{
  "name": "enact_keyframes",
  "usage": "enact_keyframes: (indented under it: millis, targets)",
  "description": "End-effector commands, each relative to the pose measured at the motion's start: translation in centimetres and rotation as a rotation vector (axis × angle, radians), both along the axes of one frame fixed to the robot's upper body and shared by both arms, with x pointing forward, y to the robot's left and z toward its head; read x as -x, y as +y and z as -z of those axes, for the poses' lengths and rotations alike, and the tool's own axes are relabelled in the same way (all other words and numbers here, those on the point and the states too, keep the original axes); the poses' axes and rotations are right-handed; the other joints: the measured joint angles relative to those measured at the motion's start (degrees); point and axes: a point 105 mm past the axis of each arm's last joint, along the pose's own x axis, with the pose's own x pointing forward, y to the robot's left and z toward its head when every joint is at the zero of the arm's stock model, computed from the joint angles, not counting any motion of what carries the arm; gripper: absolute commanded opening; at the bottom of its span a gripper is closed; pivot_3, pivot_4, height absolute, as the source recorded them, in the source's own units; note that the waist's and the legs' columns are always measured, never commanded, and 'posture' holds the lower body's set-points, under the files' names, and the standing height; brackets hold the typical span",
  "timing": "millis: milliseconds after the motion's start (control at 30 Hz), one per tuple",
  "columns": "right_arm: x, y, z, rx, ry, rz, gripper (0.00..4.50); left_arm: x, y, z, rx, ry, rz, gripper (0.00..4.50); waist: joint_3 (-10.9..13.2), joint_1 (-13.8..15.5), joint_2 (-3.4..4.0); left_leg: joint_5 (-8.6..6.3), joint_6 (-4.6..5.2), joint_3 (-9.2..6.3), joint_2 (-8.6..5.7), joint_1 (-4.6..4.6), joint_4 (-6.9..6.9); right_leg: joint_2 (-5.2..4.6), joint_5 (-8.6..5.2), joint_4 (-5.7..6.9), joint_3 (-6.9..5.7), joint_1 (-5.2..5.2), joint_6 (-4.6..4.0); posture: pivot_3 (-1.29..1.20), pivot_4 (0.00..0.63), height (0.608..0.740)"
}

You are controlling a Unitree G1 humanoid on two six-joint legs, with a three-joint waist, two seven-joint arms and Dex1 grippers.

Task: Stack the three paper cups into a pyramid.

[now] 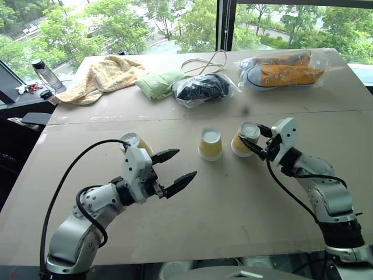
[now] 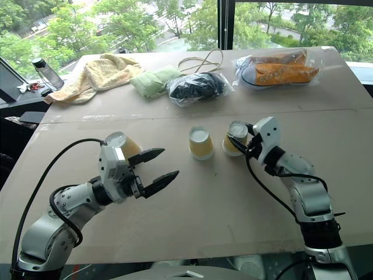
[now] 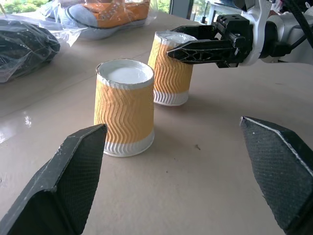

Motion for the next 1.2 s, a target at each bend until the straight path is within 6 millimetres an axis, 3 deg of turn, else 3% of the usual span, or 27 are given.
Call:
enact_keyframes:
  millis: [33, 333, 733, 900, 1200]
  targets:
    - [0.2, 1.2, -1.1, -0.006, -0.032, -0.044, 2.09, 0.2, 0.3, -0.8, -0.006, -0.055, -0.019, 4.50, 0.0, -0.1, 0.00, 0.00, 0.00, 0.00, 0.00, 0.00, 0.00, 0.00, 0.00, 0.01, 0.00, 0.00, 0.00, 0.00, 0.150, 0.740]
    - [0.5, 2.6, -0.4, 0.008, -0.007, -0.095, 2.09, 0.1, 0.4, -0.9, -0.010, -0.071, -0.036, 4.50, 0.0, -0.2, 0.00, 0.00, 0.00, -0.02, 0.00, 0.00, -0.02, 0.01, 0.00, 0.01, -0.01, -0.02, 0.00, 0.00, 0.150, 0.740]
    - [0.2, 2.8, 0.4, 0.064, -0.011, -0.083, 2.09, 0.1, 0.2, -1.1, -0.011, -0.077, -0.006, 4.50, 0.0, -0.3, 0.00, 0.00, 0.00, -0.02, 0.00, 0.02, -0.02, 0.02, 0.00, 0.02, -0.02, -0.02, 0.00, 0.00, 0.150, 0.740]
    - [0.4, 3.2, 0.3, 0.048, 0.000, -0.100, 4.49, 0.1, 0.1, -1.2, -0.003, -0.080, 0.002, 4.50, 0.0, -0.3, 0.00, 0.00, 0.00, -0.02, 0.00, 0.01, -0.02, 0.02, 0.00, 0.02, -0.02, -0.02, 0.00, 0.00, 0.150, 0.740]
    - [0.6, 1.8, -1.3, -0.030, -0.027, -0.108, 4.49, 0.4, 0.0, -1.4, 0.025, -0.084, 0.004, 4.50, 0.0, -0.2, 0.00, 0.00, 0.00, -0.03, 0.00, 0.00, -0.02, 0.02, 0.00, 0.00, -0.02, -0.01, 0.00, 0.00, 0.150, 0.740]
